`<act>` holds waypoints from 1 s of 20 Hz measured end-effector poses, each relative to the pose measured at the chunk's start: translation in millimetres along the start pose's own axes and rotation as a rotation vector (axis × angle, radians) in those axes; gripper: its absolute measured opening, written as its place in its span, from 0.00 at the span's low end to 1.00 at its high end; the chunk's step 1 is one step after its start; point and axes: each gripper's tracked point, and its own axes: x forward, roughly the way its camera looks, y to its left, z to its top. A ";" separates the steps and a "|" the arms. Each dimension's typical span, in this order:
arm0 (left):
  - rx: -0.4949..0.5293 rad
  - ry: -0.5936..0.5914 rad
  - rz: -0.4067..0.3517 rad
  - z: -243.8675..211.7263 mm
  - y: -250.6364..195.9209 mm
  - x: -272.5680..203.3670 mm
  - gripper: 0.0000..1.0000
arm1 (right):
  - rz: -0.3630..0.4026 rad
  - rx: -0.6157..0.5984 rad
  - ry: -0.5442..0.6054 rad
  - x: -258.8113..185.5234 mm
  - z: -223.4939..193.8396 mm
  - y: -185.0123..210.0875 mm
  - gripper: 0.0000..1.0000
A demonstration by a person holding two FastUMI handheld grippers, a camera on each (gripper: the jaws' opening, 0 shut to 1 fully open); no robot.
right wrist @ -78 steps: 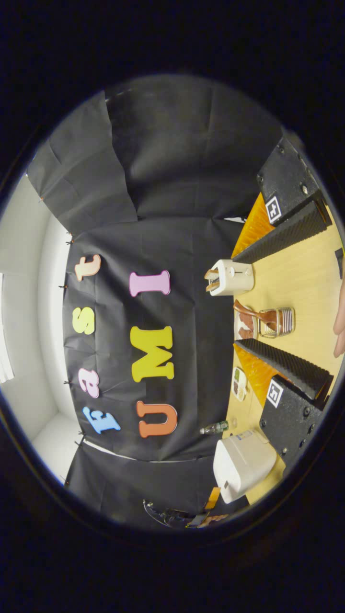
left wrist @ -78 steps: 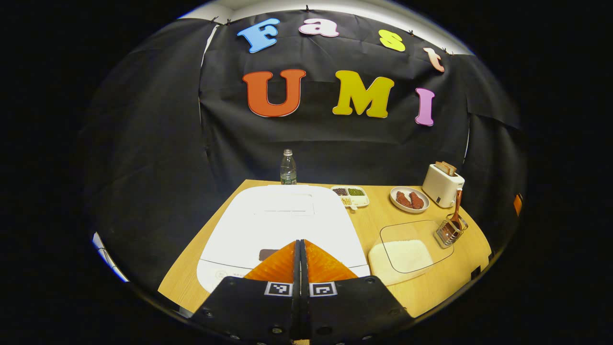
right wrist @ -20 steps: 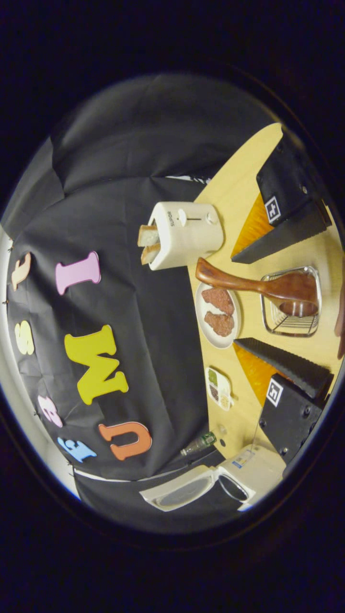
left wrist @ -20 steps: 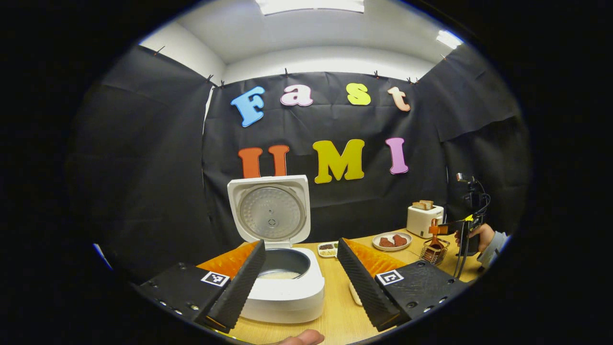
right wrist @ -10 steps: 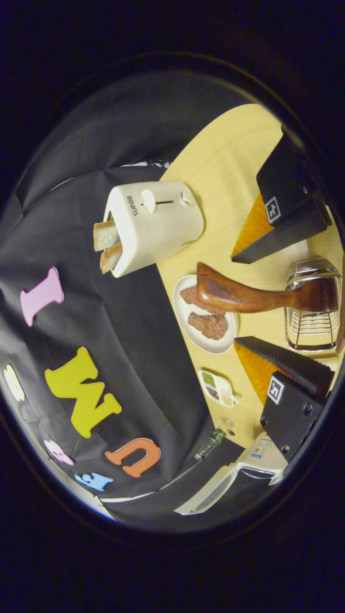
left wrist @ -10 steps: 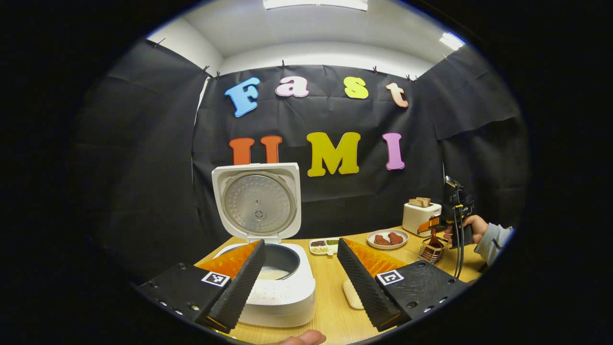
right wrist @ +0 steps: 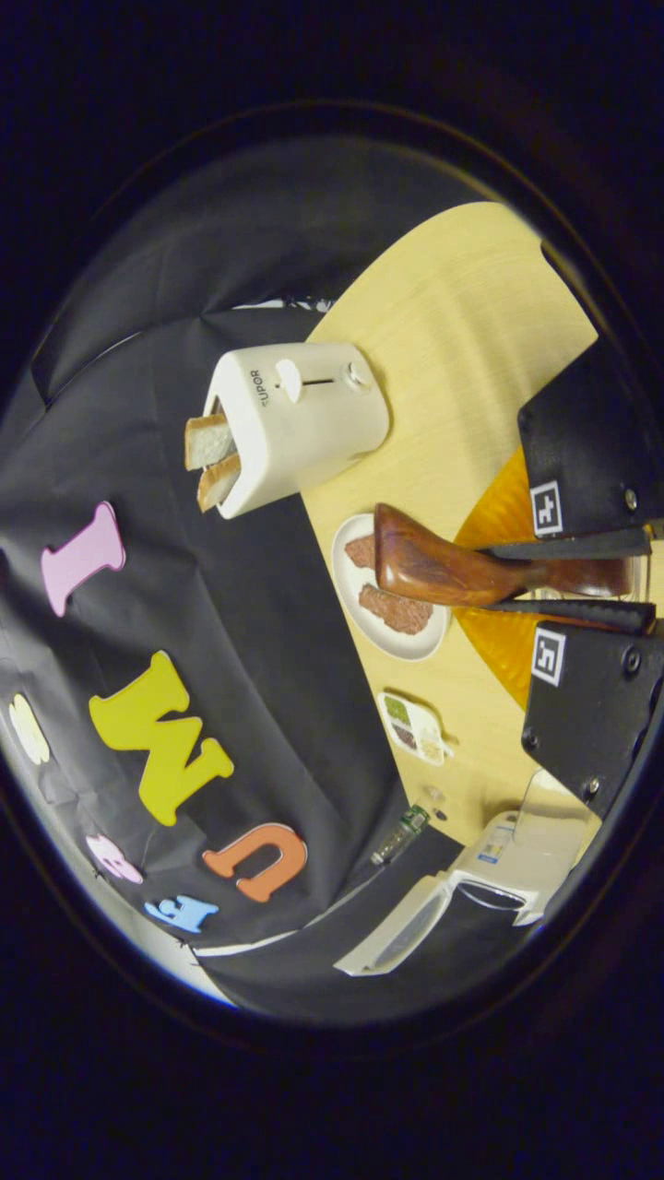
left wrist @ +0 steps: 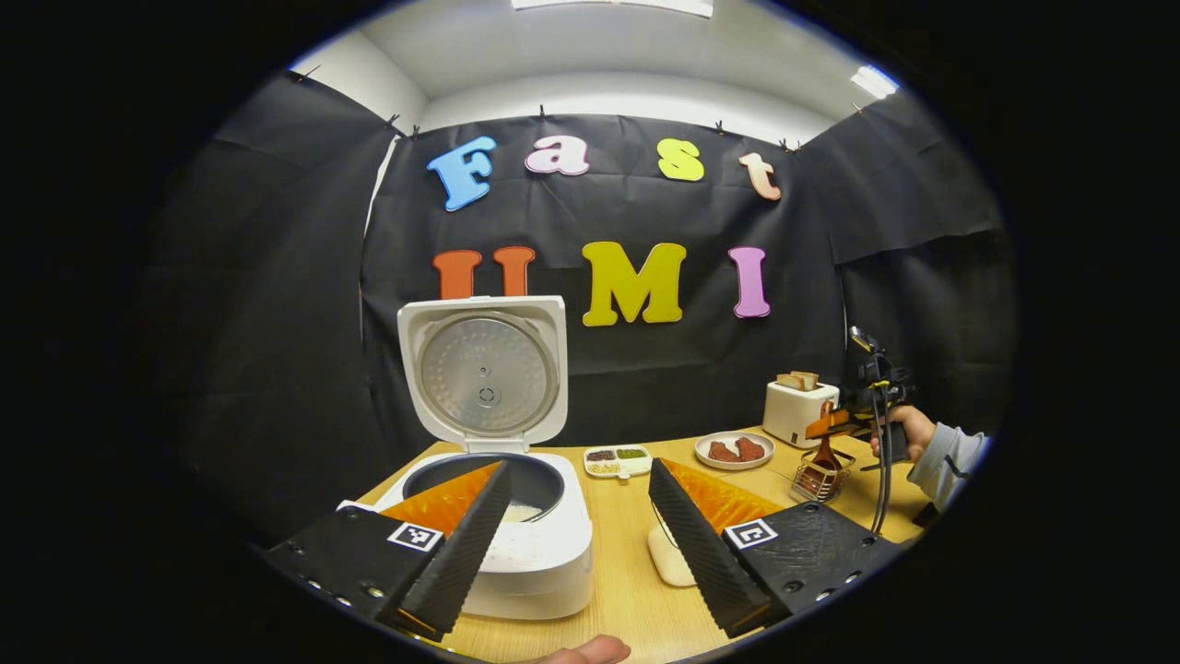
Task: Close the left gripper, press the button to open the rice cooker; take a wooden spoon from the chopstick holder with the right hand, scoop a spoonful of rice and pour it into the rice cooker, then put the wooden spoon back into the chopstick holder.
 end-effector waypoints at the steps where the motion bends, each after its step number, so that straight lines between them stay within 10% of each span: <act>1: 0.000 -0.009 0.003 3.2 1.4 -5.6 0.95 | -0.005 -0.010 -0.037 -9.6 6.9 1.1 0.23; 20: 0.023 -0.054 -0.036 39.7 18.3 -108.4 0.96 | 0.022 -0.223 -0.272 -131.6 9.9 155.7 0.23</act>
